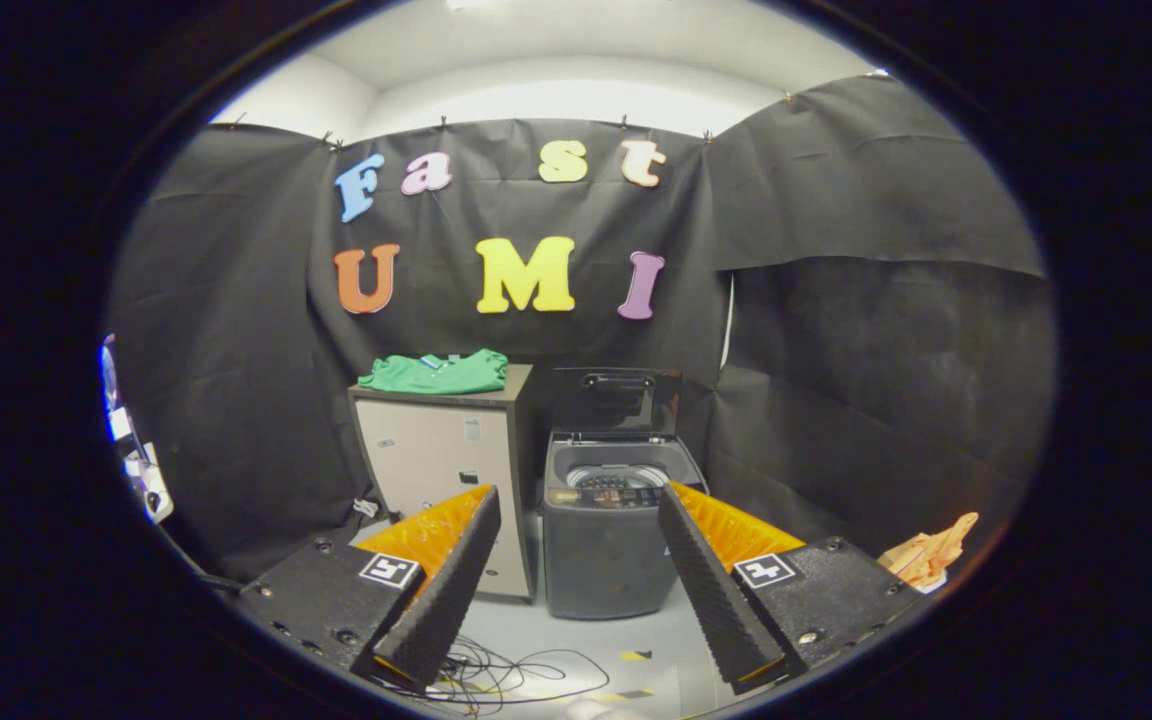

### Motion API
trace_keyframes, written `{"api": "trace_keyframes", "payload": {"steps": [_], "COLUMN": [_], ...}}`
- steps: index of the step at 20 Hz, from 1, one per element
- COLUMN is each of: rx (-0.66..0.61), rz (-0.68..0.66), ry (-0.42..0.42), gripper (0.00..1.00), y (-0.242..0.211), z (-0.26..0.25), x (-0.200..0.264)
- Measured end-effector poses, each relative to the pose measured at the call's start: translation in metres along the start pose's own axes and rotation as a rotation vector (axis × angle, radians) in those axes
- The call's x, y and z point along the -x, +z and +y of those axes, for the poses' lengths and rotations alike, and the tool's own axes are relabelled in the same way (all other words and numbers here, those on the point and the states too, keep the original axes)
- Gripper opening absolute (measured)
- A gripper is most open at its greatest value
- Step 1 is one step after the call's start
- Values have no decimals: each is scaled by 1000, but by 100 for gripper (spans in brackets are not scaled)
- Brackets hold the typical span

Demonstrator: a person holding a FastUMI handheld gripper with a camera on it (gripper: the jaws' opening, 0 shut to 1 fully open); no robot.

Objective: Put the clothes into the washing machine and then close the washing machine lid.

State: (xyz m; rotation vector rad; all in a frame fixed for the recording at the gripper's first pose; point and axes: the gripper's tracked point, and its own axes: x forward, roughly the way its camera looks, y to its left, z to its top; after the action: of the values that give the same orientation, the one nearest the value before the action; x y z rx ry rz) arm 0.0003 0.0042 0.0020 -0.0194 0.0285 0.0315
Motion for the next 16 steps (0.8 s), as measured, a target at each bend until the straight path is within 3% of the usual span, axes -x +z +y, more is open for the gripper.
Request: {"api": "trace_keyframes", "payload": {"steps": [6,16], "rx": [-17,-50], "rz": [-9,12], "ry": [-2,22], "gripper": [99,99], "y": [10,102], "z": [10,78], "x": [-19,-167]}}
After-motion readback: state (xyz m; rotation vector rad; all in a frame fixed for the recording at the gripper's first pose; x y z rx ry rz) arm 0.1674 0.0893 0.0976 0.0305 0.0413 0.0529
